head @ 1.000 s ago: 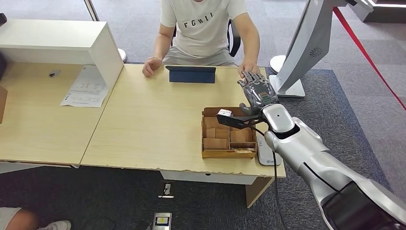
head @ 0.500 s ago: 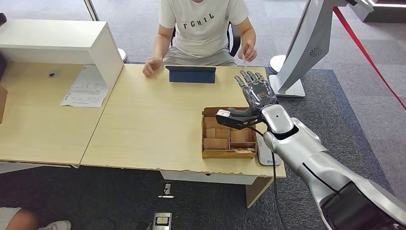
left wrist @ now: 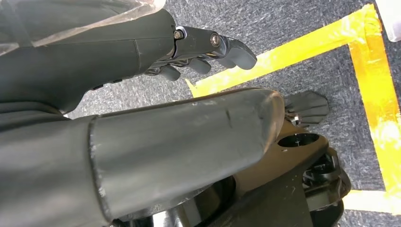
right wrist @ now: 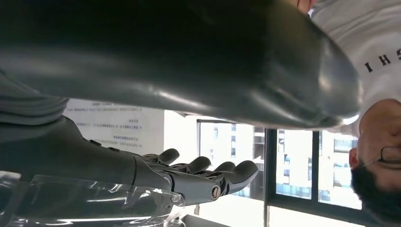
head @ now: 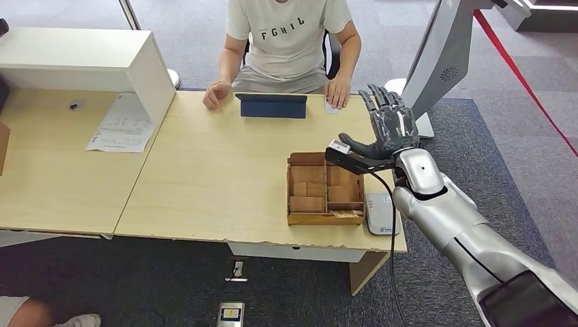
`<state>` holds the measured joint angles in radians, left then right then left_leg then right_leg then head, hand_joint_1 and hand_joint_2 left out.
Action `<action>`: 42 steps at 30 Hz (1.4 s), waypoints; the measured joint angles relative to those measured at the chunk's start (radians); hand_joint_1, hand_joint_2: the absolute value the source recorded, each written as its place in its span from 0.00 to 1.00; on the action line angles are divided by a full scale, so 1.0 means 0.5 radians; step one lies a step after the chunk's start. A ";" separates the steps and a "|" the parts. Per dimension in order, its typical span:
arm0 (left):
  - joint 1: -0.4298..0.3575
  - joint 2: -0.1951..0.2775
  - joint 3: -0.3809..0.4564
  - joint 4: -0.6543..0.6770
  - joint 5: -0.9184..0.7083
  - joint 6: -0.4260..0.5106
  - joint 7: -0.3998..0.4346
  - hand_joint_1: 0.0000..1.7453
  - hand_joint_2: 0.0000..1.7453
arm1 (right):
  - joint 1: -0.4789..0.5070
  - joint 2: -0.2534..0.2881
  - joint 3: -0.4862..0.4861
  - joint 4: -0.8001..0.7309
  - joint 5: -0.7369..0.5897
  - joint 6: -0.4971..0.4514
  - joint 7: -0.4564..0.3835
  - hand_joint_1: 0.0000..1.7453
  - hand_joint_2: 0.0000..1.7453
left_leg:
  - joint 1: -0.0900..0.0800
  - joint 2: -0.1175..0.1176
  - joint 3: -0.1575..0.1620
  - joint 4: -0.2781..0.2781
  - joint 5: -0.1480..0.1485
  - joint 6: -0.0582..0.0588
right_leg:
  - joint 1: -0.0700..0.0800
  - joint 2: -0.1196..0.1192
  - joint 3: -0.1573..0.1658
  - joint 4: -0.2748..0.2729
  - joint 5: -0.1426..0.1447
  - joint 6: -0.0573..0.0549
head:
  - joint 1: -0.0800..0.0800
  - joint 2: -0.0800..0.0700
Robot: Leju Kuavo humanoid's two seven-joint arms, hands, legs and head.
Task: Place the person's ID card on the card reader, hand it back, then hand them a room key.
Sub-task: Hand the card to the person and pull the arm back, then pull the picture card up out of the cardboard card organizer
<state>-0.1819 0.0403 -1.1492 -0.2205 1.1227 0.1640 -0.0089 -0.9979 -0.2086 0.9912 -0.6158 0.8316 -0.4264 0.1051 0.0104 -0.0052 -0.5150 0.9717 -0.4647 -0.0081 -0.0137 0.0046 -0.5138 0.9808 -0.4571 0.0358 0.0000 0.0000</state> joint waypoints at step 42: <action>0.087 -0.004 0.093 0.000 0.140 0.111 -0.114 0.00 0.00 | 1.491 -0.314 -0.595 -1.253 -0.636 -0.482 -0.345 0.00 0.00 | 0.001 0.000 -0.001 -0.002 -0.002 0.003 | 0.001 0.000 0.003 -0.003 0.000 0.001 | 0.000 0.000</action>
<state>-0.1384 0.0385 -1.1028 -0.2205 1.1925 0.2194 -0.0658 -0.2527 -0.3658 0.6935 -1.2425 0.5137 -0.6672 -0.0673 0.0107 -0.0054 -0.5155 0.9708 -0.4658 -0.0065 -0.0133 0.0043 -0.5124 0.9793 -0.4574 0.0364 0.0001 0.0000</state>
